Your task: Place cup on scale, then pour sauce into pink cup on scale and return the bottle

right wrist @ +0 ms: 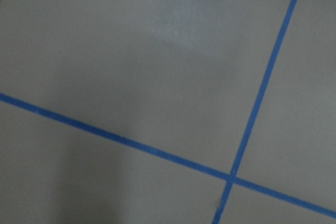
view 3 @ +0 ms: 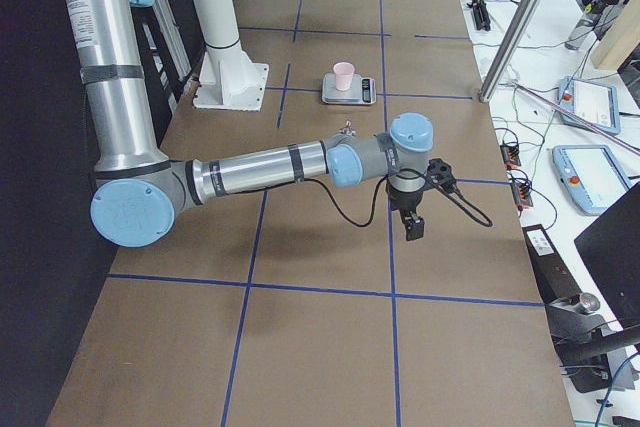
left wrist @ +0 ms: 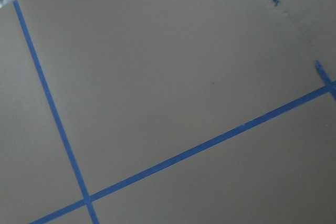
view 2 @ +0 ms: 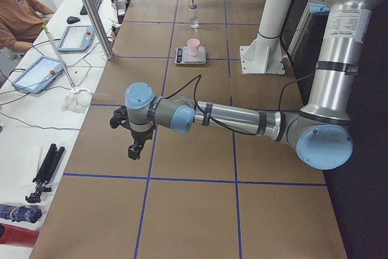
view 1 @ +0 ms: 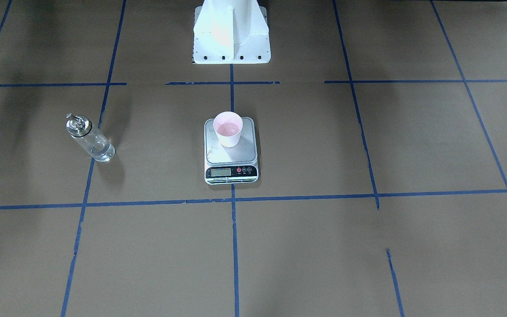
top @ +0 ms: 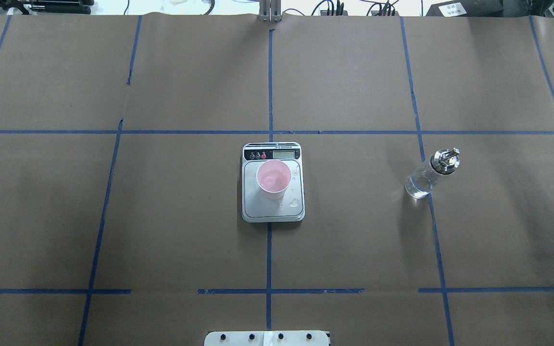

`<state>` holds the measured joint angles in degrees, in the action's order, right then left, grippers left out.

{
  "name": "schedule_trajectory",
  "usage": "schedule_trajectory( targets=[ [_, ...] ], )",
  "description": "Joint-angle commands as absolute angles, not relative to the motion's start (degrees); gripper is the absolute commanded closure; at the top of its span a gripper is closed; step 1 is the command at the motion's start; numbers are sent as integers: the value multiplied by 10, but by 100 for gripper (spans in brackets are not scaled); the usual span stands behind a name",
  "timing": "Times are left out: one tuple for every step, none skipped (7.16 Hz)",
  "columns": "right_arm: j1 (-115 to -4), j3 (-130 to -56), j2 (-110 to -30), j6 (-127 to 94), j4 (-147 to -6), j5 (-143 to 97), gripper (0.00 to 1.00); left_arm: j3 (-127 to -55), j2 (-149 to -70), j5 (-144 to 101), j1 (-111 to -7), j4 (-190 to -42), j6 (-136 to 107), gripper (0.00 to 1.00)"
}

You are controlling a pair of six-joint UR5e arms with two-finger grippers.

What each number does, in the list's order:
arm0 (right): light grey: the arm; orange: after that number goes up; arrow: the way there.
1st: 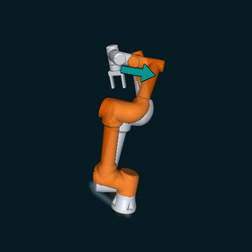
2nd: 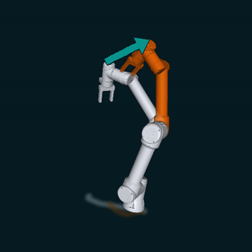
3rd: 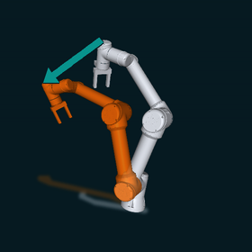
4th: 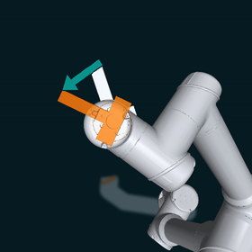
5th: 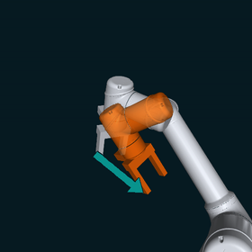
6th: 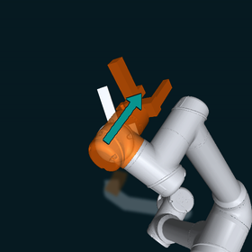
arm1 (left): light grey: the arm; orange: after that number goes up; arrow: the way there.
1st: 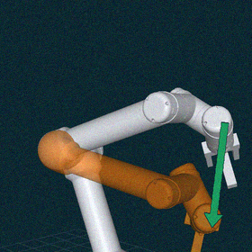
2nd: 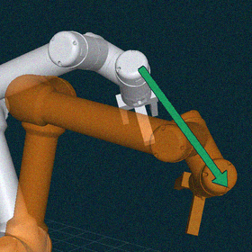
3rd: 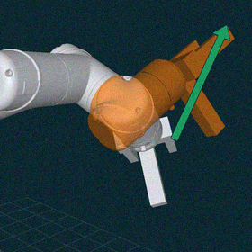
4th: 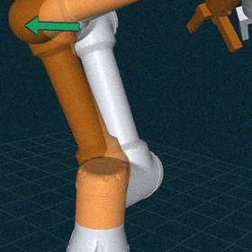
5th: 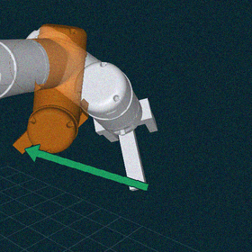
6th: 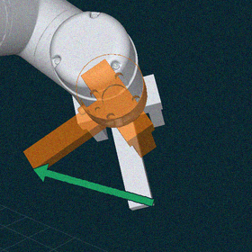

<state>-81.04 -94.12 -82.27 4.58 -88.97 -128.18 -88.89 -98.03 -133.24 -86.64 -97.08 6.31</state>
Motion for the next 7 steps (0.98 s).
schedule_trajectory(
  targets=[
    [-835,-953,-816,139,-1045,-1306,0,-901,-984,-1366,-884,-842,76,0],
    [-837,-967,-839,146,-1045,-1303,0,-950,-980,-1361,-883,-798,73,0],
    [-836,-969,-844,144,-1039,-1302,0,-958,-977,-1358,-883,-778,78,0],
    [-836,-968,-845,146,-1028,-1300,0,-975,-916,-1362,-881,-793,88,0],
    [-836,-969,-856,145,-1008,-1299,0,-967,-908,-1363,-880,-867,82,0],
    [-836,-970,-875,144,-986,-1304,0,-959,-903,-1361,-879,-920,81,0],
    [-836,-964,-875,142,-974,-1304,0,-955,-903,-1366,-879,-946,79,0]
  ],
)
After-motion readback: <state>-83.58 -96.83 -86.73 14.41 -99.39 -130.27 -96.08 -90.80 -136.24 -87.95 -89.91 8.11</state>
